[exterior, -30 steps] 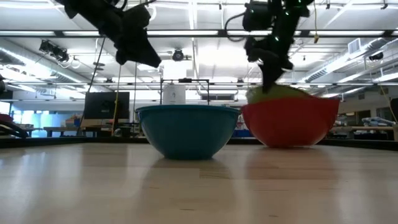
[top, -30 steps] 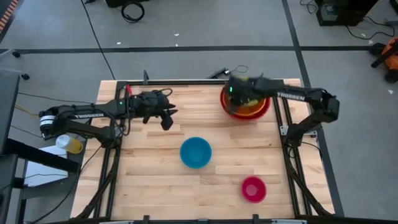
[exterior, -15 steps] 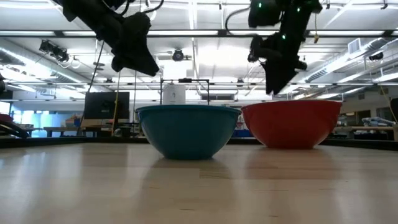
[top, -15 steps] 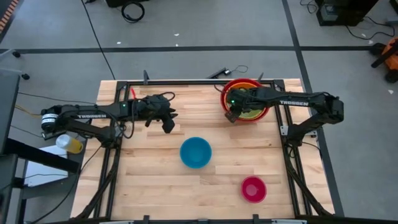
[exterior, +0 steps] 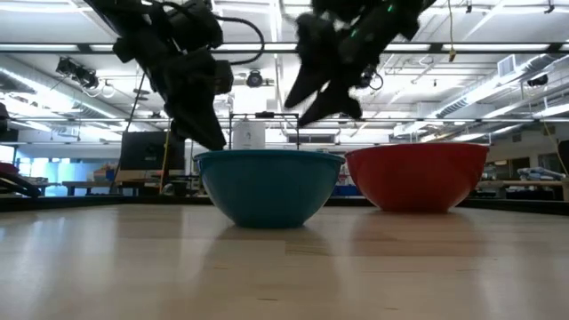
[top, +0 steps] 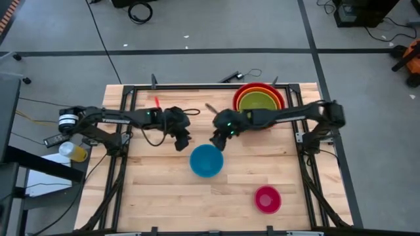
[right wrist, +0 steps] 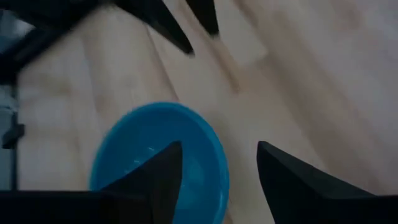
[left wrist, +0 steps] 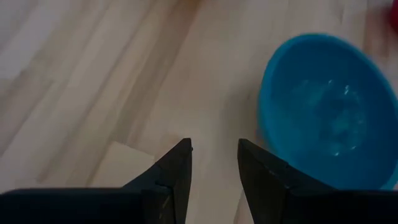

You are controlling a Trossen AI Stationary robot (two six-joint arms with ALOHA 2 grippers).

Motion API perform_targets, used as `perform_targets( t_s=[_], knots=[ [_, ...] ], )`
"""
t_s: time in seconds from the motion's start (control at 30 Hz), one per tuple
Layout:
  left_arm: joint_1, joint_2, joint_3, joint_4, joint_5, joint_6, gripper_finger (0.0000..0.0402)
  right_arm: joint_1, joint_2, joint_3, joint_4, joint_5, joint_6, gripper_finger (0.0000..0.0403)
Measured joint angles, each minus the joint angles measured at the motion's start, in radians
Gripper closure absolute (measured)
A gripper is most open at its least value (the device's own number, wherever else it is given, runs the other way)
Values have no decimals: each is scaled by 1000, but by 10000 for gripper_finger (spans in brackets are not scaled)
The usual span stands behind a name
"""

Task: Nest bowls inside each other
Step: Stack the blue bowl on top of the green bowl

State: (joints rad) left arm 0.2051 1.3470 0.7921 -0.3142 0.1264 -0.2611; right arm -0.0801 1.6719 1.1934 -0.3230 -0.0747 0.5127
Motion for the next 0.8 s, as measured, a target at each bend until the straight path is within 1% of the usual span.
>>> perform_targets(
  t_s=[0.07, 0.2, 0.37, 0.43, 0.5, 0.53, 0.63, 0.67, 0.73, 0.8],
  knots=[
    [0, 14, 0, -10, 0, -3, 269, 13, 59, 2, 8, -1, 37, 194],
    [21, 31, 0, -47, -4, 2, 269, 46, 157, 21, 3, 7, 46, 195],
    [44, 29, 0, -59, -5, 4, 269, 70, 242, 67, -56, 30, 45, 196],
    [52, 24, 0, -57, -5, 3, 269, 71, 266, 84, -82, 17, 41, 207],
    [56, 24, 0, -56, -5, 3, 269, 71, 277, 99, -105, -8, 37, 240],
    [56, 25, 0, -60, -5, 3, 269, 71, 277, 104, -106, -20, 37, 264],
    [56, 25, 0, -63, -5, 15, 269, 67, 264, 116, -123, -31, 28, 364],
    [56, 25, 0, -68, -5, 20, 269, 64, 252, 120, -132, -31, 8, 380],
    [59, 25, 0, -71, -5, 26, 269, 52, 214, 134, -168, -11, 18, 381],
    [65, 25, 0, -77, -7, 27, 269, 32, 156, 152, -226, 38, 27, 382]
  ],
)
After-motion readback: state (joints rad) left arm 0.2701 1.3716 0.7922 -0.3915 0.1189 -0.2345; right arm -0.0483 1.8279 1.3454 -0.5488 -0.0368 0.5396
